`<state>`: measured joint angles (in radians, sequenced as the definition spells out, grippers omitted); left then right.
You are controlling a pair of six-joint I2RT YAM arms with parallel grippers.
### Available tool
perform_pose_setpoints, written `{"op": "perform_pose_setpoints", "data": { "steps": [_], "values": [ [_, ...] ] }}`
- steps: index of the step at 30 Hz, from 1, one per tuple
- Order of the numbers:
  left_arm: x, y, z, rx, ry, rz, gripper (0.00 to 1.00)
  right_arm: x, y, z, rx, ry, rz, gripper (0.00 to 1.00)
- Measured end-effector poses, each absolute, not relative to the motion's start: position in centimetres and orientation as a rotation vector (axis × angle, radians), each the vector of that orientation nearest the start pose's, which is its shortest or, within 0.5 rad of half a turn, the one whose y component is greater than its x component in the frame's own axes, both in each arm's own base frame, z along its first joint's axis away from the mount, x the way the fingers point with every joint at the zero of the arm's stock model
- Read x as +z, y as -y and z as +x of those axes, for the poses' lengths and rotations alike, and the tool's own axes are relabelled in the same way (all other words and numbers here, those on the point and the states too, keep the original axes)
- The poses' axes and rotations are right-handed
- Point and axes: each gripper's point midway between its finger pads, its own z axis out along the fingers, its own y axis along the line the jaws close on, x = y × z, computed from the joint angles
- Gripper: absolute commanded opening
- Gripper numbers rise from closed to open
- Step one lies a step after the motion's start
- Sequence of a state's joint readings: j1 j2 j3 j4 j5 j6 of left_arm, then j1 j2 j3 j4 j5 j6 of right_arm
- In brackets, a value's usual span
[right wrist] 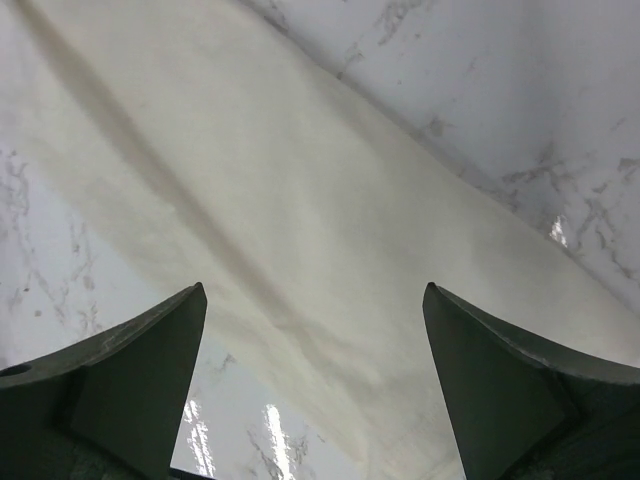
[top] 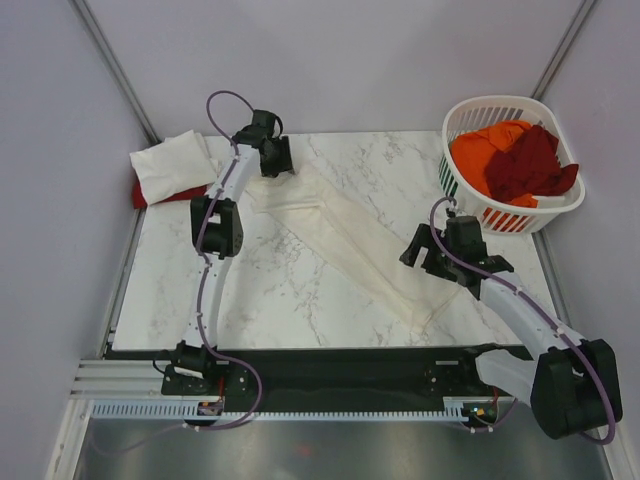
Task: Fold and stack the t-shirts
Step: Fold the tshirt
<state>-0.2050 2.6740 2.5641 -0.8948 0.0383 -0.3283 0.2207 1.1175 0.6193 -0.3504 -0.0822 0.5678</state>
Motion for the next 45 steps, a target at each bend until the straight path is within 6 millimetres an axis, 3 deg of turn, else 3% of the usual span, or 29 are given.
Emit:
{"op": "perform_pose_setpoints", "data": {
  "steps": [2, 5, 8, 10, 12, 14, 16, 19, 23, 26, 28, 30, 32, 35, 37, 40, 42, 45],
  "values": [
    [4.4, 17.4, 60.3, -0.396, -2.512, -0.066, 1.0, 8.7, -10.7, 27.1, 0.519, -2.397, 0.347, 0.98],
    [6.7, 22.7, 61.6, -0.525, -2.372, 0.082, 1.0, 9.6, -11.9, 27.5, 0.585, -2.354, 0.294, 0.98],
    [9.3, 27.0, 61.7, -0.588, -2.261, 0.195, 1.0, 9.5, -11.4, 28.1, 0.53, -2.348, 0.301, 0.98],
    [11.7, 29.2, 61.0, -0.622, -2.206, 0.246, 1.0, 9.0, -10.4, 28.9, 0.443, -2.356, 0.337, 0.98],
    [14.6, 29.9, 59.9, -0.634, -2.167, 0.266, 1.0, 8.3, -9.6, 29.9, 0.364, -2.378, 0.365, 0.98],
    [18.1, 29.2, 58.8, -0.622, -2.134, 0.262, 1.0, 7.3, -9.2, 30.8, 0.305, -2.415, 0.385, 0.98],
    [23.4, 27.3, 57.9, -0.581, -2.057, 0.243, 1.0, 5.8, -9.1, 31.3, 0.262, -2.462, 0.398, 0.98],
    [29.0, 24.8, 57.1, -0.536, -1.964, 0.221, 1.0, 4.2, -9.1, 30.5, 0.217, -2.522, 0.398, 0.98],
    [33.2, 22.1, 55.3, -0.492, -1.905, 0.199, 1.0, 2.8, -10.0, 29.0, 0.222, -2.558, 0.368, 0.98],
    [32.2, 21.5, 53.6, -0.484, -1.946, 0.197, 1.0, 2.5, -10.6, 28.7, 0.248, -2.53, 0.354, 0.98],
    [30.0, 21.3, 52.1, -0.478, -2.013, 0.202, 1.0, 2.6, -11.2, 28.6, 0.278, -2.491, 0.354, 0.98],
    [27.8, 21.0, 50.9, -0.468, -2.077, 0.202, 1.0, 2.7, -13.1, 28.0, 0.334, -2.449, 0.322, 0.98],
    [25.7, 20.4, 49.5, -0.45, -2.143, 0.196, 1.0, 2.9, -16.6, 26.7, 0.413, -2.43, 0.254, 0.98],
    [24.4, 19.4, 47.1, -0.427, -2.199, 0.183, 1.0, 3.3, -23.4, 23.1, 0.557, -2.445, 0.092, 0.98],
    [25.0, 18.5, 45.4, -0.413, -2.201, 0.172, 1.0, 3.5, -28.3, 18.8, 0.652, -2.492, -0.062, 0.98],
    [27.9, 17.4, 42.9, -0.407, -2.147, 0.161, 1.0, 3.7, -32.6, 13.6, 0.708, -2.551, -0.235, 0.98],
    [30.2, 16.5, 41.1, -0.402, -2.096, 0.151, 1.0, 4.1, -33.6, 11.6, 0.702, -2.576, -0.294, 0.98],
    [32.0, 15.3, 38.2, -0.403, -2.048, 0.144, 1.0, 4.8, -32.8, 12.3, 0.602, -2.565, -0.253, 0.98]
  ]
}}
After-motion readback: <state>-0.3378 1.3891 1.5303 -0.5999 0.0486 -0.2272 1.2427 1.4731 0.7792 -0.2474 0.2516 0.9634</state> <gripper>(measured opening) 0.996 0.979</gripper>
